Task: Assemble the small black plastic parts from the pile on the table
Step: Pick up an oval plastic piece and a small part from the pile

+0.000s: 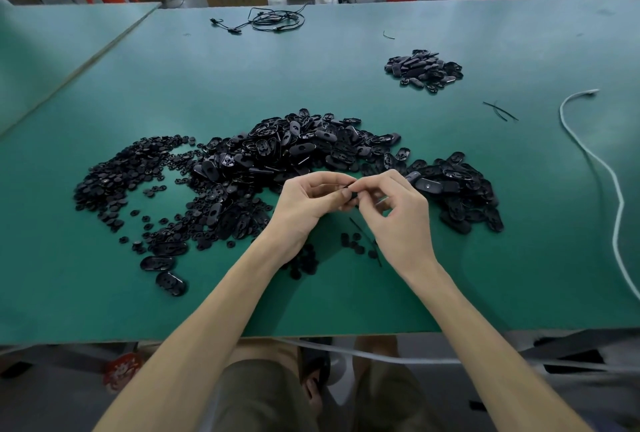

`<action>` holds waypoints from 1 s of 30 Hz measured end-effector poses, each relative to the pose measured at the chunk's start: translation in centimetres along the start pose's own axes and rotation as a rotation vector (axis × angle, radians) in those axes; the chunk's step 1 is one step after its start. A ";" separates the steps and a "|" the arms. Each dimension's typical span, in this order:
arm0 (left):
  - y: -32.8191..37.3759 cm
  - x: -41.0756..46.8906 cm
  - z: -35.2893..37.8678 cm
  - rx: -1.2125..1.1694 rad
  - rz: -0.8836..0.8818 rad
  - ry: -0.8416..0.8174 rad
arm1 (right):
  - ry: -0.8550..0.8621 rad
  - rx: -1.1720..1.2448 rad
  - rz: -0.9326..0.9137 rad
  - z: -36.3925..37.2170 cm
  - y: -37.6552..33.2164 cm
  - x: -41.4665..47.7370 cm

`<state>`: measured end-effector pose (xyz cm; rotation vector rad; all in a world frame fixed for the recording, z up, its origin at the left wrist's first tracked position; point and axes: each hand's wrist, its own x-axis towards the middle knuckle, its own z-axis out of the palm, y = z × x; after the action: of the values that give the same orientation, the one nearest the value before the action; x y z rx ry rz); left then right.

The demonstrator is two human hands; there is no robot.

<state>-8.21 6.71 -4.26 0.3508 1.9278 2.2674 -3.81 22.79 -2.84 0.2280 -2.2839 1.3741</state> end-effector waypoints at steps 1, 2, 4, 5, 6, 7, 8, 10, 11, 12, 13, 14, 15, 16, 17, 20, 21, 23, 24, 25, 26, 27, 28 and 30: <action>0.0 0.0 0.0 0.002 0.002 0.000 | -0.002 0.000 0.001 0.0 -0.1 0.0; -0.1 0.0 0.0 0.003 0.005 -0.001 | -0.004 0.002 0.002 0.0 -0.1 0.0; -0.2 0.0 -0.1 0.001 0.010 -0.005 | -0.004 0.008 0.005 -0.1 -0.2 0.0; -0.2 0.0 -0.1 0.000 0.011 -0.008 | -0.003 0.009 0.004 -0.1 -0.2 0.0; -0.2 0.0 -0.1 -0.002 0.011 -0.010 | -0.003 0.009 0.003 -0.1 -0.2 0.0; -0.3 0.0 -0.1 -0.002 0.011 -0.012 | -0.004 0.008 0.004 -0.1 -0.2 0.0; -0.3 0.0 -0.2 -0.002 0.011 -0.013 | -0.006 0.006 0.005 -0.1 -0.2 0.0; -0.3 0.0 -0.2 -0.002 0.014 -0.016 | -0.009 0.002 0.004 -0.1 -0.2 0.0; -0.3 0.0 -0.2 -0.002 0.015 -0.018 | -0.010 0.001 0.003 0.0 -0.2 0.0; -0.3 0.0 -0.2 -0.001 0.015 -0.019 | -0.010 0.001 0.002 -0.1 -0.2 0.0; -0.2 0.0 -0.2 0.000 0.015 -0.019 | -0.011 0.001 0.000 -0.1 -0.2 0.0; -0.2 0.0 -0.2 0.001 0.016 -0.018 | -0.012 0.003 -0.001 -0.1 -0.2 0.0; -0.2 0.0 -0.2 0.000 0.015 -0.018 | -0.015 0.006 -0.003 -0.1 -0.2 0.0; -0.2 0.0 -0.2 0.001 0.016 -0.017 | -0.016 0.006 -0.006 -0.1 -0.2 0.0; -0.2 -0.1 -0.2 0.005 0.016 -0.016 | -0.014 0.003 -0.011 -0.1 -0.2 -0.1; -0.1 -0.1 -0.1 0.018 0.020 -0.018 | -0.006 0.003 -0.018 -0.1 -0.1 -0.1; 0.0 -0.1 -0.1 0.018 0.021 -0.019 | -0.006 0.005 -0.016 -0.1 -0.1 -0.1; 0.0 -0.2 -0.1 0.017 0.022 -0.019 | -0.008 0.004 -0.013 -0.1 -0.1 -0.2; 0.1 -0.2 -0.1 0.016 0.022 -0.018 | -0.009 0.001 -0.014 -0.1 -0.1 -0.2; 0.1 -0.2 -0.1 0.015 0.023 -0.017 | -0.010 -0.002 -0.016 -0.1 -0.1 -0.2; 0.1 -0.2 -0.1 0.016 0.025 -0.017 | -0.010 -0.005 -0.018 -0.1 -0.1 -0.2; 0.1 -0.2 -0.1 0.018 0.026 -0.017 | -0.011 -0.006 -0.018 -0.1 -0.2 -0.2; 0.1 -0.2 -0.1 0.021 0.026 -0.017 | -0.012 -0.005 -0.018 -0.1 -0.2 -0.1; 0.1 -0.2 -0.1 0.024 0.026 -0.015 | -0.014 -0.004 -0.016 0.0 -0.2 -0.1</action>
<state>-8.05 6.55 -4.17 0.3974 1.9561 2.2522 -3.63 22.71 -2.67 0.2547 -2.2912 1.3634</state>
